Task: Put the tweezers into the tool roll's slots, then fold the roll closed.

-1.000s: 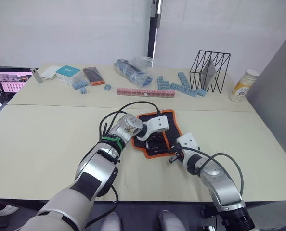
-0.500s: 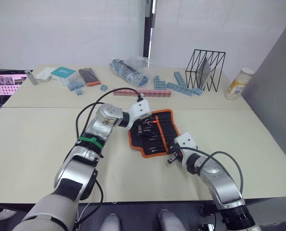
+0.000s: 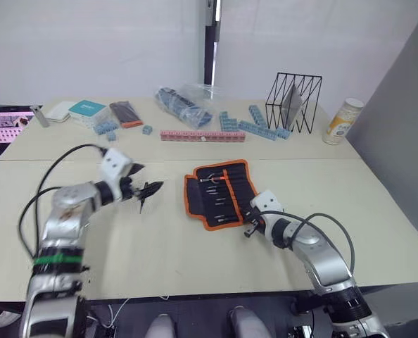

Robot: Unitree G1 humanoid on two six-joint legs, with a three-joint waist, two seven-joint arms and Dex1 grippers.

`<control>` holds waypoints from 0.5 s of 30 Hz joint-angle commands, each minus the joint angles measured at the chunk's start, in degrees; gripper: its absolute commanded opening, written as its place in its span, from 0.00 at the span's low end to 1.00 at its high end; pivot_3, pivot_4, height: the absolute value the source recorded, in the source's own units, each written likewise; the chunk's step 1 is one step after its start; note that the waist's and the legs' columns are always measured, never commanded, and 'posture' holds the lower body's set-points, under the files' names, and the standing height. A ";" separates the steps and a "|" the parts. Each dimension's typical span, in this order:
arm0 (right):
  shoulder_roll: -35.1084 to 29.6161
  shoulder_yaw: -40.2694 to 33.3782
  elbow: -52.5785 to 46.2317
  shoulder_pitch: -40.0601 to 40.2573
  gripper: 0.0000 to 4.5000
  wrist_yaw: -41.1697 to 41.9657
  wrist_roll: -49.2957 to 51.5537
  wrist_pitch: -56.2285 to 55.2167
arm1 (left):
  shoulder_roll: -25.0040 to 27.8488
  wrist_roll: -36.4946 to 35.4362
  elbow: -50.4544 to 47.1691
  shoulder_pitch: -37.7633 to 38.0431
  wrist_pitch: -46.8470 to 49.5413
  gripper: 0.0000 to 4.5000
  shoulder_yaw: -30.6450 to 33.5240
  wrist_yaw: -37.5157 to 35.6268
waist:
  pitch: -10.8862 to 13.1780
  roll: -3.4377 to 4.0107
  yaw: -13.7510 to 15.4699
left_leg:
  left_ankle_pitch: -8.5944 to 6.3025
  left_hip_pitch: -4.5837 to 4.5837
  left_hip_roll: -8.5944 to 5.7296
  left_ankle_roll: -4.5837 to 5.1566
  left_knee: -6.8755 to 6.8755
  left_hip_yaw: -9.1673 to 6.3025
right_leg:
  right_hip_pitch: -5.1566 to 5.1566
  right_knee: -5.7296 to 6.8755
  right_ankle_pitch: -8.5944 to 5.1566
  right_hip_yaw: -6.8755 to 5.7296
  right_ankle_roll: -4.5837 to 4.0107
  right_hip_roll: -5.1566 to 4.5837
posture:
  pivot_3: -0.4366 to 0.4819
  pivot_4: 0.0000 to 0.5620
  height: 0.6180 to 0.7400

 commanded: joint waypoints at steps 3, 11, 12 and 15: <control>0.24 3.56 5.68 -0.89 0.00 3.28 -0.50 -0.58 | -0.71 -4.61 -7.65 14.03 -5.18 0.99 11.56 7.21 | -0.01 -0.03 0.04 | 0.00 0.05 0.04 0.00 -0.02 0.03 | -0.01 0.01 -0.12 -0.02 -0.28 0.01 | 0.48 0.27 0.97; 0.99 4.84 9.79 -3.61 0.00 6.16 -1.17 -2.96 | -5.49 -9.76 -16.86 29.22 -7.14 0.99 18.01 12.95 | -0.15 -0.26 0.09 | -0.07 0.17 0.15 -0.12 -0.01 0.19 | -0.03 -0.11 -0.28 -0.03 -0.58 0.00 | 0.48 0.27 0.97; 1.13 5.01 10.23 -3.85 0.00 6.49 -1.32 -3.21 | -5.92 -10.11 -17.45 30.21 -7.06 0.99 18.18 13.62 | -0.15 -0.26 0.06 | -0.09 0.21 0.15 -0.14 -0.01 0.19 | -0.04 -0.11 -0.29 -0.03 -0.60 0.00 | 0.48 0.27 0.97; 1.69 5.46 11.04 -4.39 0.00 7.20 -1.71 -3.73 | -6.36 -10.23 -17.81 32.21 -7.43 0.99 18.02 14.95 | -0.16 -0.27 -0.06 | -0.25 0.35 0.15 -0.41 -0.03 0.21 | -0.04 -0.11 -0.31 -0.02 -0.64 0.00 | 0.48 0.27 0.97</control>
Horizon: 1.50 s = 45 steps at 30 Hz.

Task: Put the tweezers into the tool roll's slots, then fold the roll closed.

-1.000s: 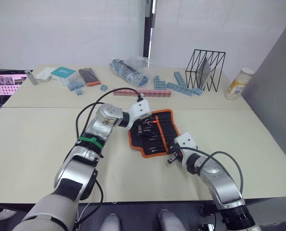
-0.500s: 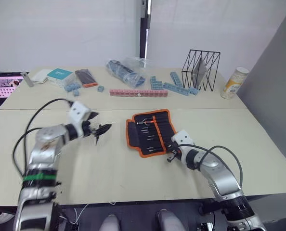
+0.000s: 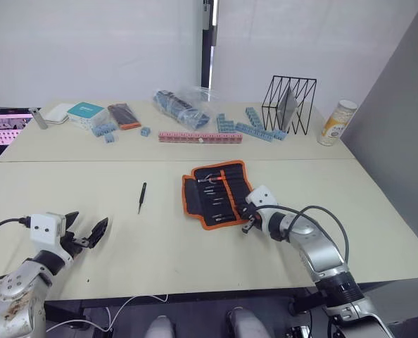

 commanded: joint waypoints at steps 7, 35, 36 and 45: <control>1.44 4.54 3.70 0.53 0.00 3.24 -0.98 -0.22 | 1.12 -1.36 -1.72 0.63 -1.70 0.99 -0.06 2.24 | 0.00 0.00 -0.47 | -0.01 0.13 0.00 -0.02 -0.10 0.03 | -0.04 0.00 -0.04 0.01 -0.07 0.00 | 0.48 0.27 0.97; 1.47 1.82 -2.66 5.96 0.00 -0.91 -1.24 2.57 | -6.50 2.70 -7.51 -19.46 30.83 0.99 -17.10 26.65 | -0.01 -0.04 -1.06 | -0.02 0.02 -0.09 0.29 -0.26 -0.08 | -0.02 -0.03 0.09 0.01 0.19 0.01 | 0.48 0.27 0.97; 1.48 1.83 -2.69 5.96 0.00 -0.90 -1.25 2.60 | -7.39 2.77 -8.29 -19.27 32.72 0.99 -16.95 28.17 | -0.01 -0.04 -1.04 | -0.03 0.01 -0.10 0.29 -0.25 -0.08 | 0.00 -0.05 0.09 0.01 0.18 0.00 | 0.48 0.27 0.97; 1.15 2.00 -3.03 6.07 0.00 -0.83 -1.51 2.82 | -12.00 3.45 -12.01 -17.98 38.18 0.80 -19.65 33.07 | -0.02 -0.03 -0.91 | -0.04 0.08 -0.12 0.27 -0.23 -0.08 | 0.06 -0.08 0.04 0.02 0.09 -0.01 | 0.48 0.27 0.97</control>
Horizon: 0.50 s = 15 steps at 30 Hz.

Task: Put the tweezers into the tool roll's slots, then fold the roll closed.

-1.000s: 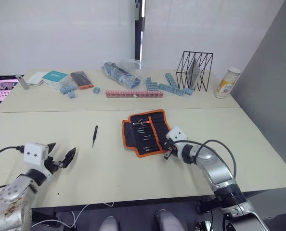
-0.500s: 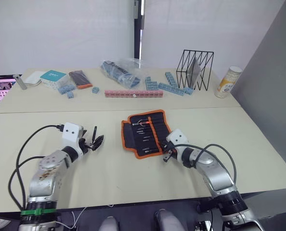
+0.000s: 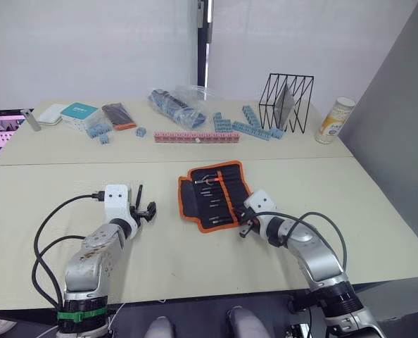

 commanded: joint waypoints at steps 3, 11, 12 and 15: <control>-0.28 2.52 1.64 1.93 0.00 0.54 -0.53 3.31 | -1.52 0.46 -1.02 0.53 1.93 0.60 -0.78 1.65 | 0.00 0.01 0.10 | -0.01 0.00 0.00 -0.01 0.00 0.00 | 0.00 -0.01 0.00 0.00 -0.01 0.00 | 0.48 0.27 0.97; -0.28 2.55 1.14 2.12 0.00 0.15 -0.39 3.89 | -1.38 1.99 5.56 -2.87 -5.01 0.01 -1.82 0.04 | 0.00 0.01 1.17 | -0.04 0.02 -0.01 -0.07 0.06 0.00 | 0.01 -0.10 -0.01 0.00 -0.01 0.00 | 0.48 0.27 0.97; -0.31 2.57 1.06 2.13 0.00 0.08 -0.35 3.98 | -1.06 2.53 5.90 -3.06 -5.67 0.01 -2.21 -0.11 | 0.00 0.01 1.19 | -0.08 0.03 -0.01 -0.13 0.09 0.00 | 0.00 -0.14 -0.02 0.00 -0.02 0.00 | 0.48 0.27 0.97; -0.41 2.54 0.76 2.38 0.00 -0.12 -0.29 4.17 | 1.23 4.34 6.78 -4.73 -8.59 0.01 -3.21 -1.40 | 0.00 0.01 1.24 | -0.24 0.02 -0.01 -0.39 0.12 0.00 | 0.00 -0.19 -0.02 0.00 -0.02 0.00 | 0.48 0.27 0.97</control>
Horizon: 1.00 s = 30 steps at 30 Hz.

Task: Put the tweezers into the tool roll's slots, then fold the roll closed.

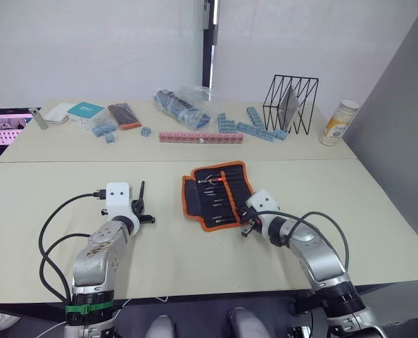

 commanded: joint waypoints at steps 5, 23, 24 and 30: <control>0.06 2.75 1.15 2.63 0.00 0.88 -0.14 2.84 | 4.24 -0.35 0.79 -6.77 -7.20 0.01 -2.77 -8.81 | 0.01 -0.02 -0.10 | 0.04 -0.15 0.00 0.07 -0.04 -0.01 | -0.13 0.01 0.01 -0.01 0.01 0.01 | 0.48 0.27 0.97; 0.61 1.73 -0.83 5.09 0.00 -2.78 -0.49 3.38 | 23.06 1.57 8.63 -27.33 -18.90 0.01 -28.95 -59.05 | 0.07 0.07 -0.14 | 0.18 -0.27 0.00 0.30 -0.09 -0.01 | -0.20 -0.02 0.01 0.01 0.02 0.01 | 0.48 0.27 0.97; 0.60 1.64 -1.08 5.35 0.00 -3.03 -0.49 3.46 | 23.27 2.71 10.02 -27.68 -19.71 0.01 -29.84 -59.74 | 0.08 0.08 -0.13 | 0.18 -0.29 0.00 0.31 -0.09 -0.02 | -0.21 -0.03 0.01 0.01 0.02 0.01 | 0.48 0.27 0.97; 0.11 0.65 -3.50 7.59 0.00 -4.23 0.00 4.21 | 21.02 6.97 19.01 -30.54 -23.73 0.01 -32.44 -61.96 | 0.10 0.11 0.17 | 0.19 -0.47 -0.01 0.32 -0.07 -0.08 | -0.30 -0.03 0.01 0.00 0.03 0.02 | 0.48 0.27 0.97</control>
